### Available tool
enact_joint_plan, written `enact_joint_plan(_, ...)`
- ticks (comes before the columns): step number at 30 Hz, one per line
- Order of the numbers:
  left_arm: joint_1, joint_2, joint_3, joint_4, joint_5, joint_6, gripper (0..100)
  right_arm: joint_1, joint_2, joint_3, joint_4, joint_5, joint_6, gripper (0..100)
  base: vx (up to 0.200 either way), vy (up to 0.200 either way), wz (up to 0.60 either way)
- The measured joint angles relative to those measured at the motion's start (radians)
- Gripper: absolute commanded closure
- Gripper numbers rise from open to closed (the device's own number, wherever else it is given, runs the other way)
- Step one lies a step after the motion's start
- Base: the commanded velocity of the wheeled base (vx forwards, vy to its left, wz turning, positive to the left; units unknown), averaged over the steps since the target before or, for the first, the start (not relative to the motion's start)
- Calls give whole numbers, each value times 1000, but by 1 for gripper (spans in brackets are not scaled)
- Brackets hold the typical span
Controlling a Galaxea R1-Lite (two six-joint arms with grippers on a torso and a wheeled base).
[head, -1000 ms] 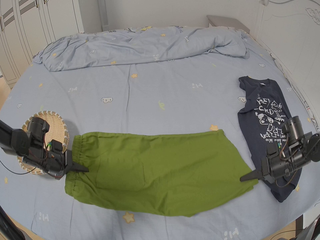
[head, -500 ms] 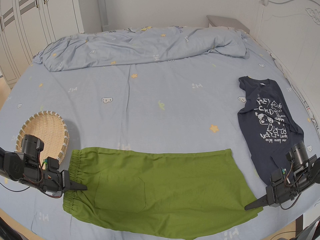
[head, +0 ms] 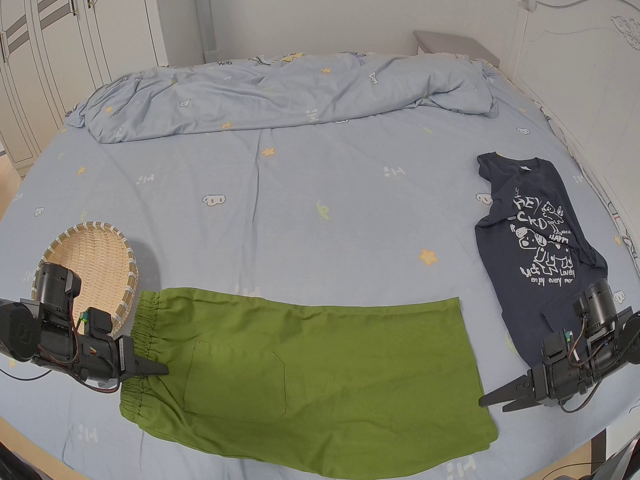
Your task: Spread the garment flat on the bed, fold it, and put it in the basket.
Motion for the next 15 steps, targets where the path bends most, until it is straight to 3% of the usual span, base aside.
enact_joint_plan(5,2,-59,-39,92,12,0,100,-7,-6,-110,22,-1,47,0,0,0,0)
enact_joint_plan(9,25,-99,-114,257,16,19,100,-6,-14,-249,75,-1,99,0,0,0,0)
enact_joint_plan(15,167,-133,-236,412,19,169,100,-2,-28,-387,157,-1,141,0,0,0,0)
